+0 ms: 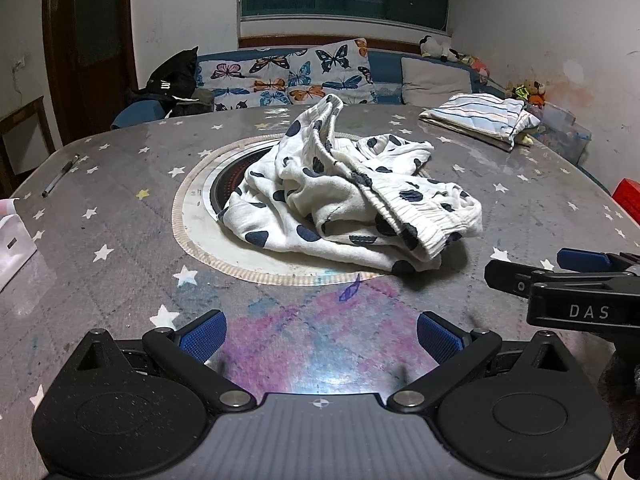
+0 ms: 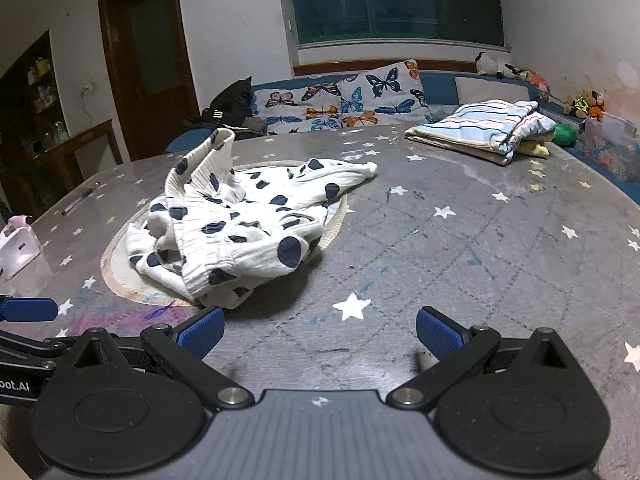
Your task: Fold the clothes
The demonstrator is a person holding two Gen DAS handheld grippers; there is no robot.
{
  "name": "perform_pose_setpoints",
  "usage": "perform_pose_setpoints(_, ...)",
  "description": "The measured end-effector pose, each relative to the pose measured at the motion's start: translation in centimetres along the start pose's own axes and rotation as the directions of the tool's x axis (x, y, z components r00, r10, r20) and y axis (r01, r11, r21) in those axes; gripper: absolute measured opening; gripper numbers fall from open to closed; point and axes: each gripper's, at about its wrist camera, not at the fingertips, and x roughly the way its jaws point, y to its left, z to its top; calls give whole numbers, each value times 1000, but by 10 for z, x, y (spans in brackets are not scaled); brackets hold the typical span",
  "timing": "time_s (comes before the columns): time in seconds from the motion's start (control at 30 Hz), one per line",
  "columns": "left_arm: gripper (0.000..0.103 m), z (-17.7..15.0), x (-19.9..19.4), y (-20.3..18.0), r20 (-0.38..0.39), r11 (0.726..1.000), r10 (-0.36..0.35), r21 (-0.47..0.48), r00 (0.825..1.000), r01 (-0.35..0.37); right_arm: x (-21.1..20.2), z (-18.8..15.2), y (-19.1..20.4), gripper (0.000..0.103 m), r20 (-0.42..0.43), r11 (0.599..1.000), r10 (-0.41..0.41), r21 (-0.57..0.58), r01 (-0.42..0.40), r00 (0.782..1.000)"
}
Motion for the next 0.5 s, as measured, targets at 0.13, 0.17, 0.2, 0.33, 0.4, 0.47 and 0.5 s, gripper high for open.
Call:
perform_pose_setpoints(0.13,103,0,-2,1,3,1000,2,-8,1000,-2,-2,1,3,103,4,1000,10,-7,-10,1000)
perform_pose_setpoints(0.17,103,0,-2,1,4,1000,2,-11,1000,-2,-2,1,4,103,4,1000,13,-10,-13,1000)
perform_pose_setpoints(0.2,103,0,-1,1,4,1000,2,-12,1000,-2,-2,1,4,103,5,1000,15,-11,-15,1000)
perform_pose_setpoints(0.33,103,2,0,-1,3,1000,-3,-9,1000,3,-3,1,5,103,7,1000,20,-13,-20,1000)
perform_pose_setpoints(0.4,103,4,1,-1,2,1000,-7,-9,1000,7,-4,1,5,103,4,1000,19,-12,-18,1000)
perform_pose_setpoints(0.47,103,5,2,-1,2,1000,-11,-10,1000,11,-4,2,4,103,4,1000,17,-11,-17,1000)
perform_pose_setpoints(0.5,103,6,3,-1,2,1000,-12,-10,1000,12,-4,2,3,103,5,1000,16,-10,-16,1000)
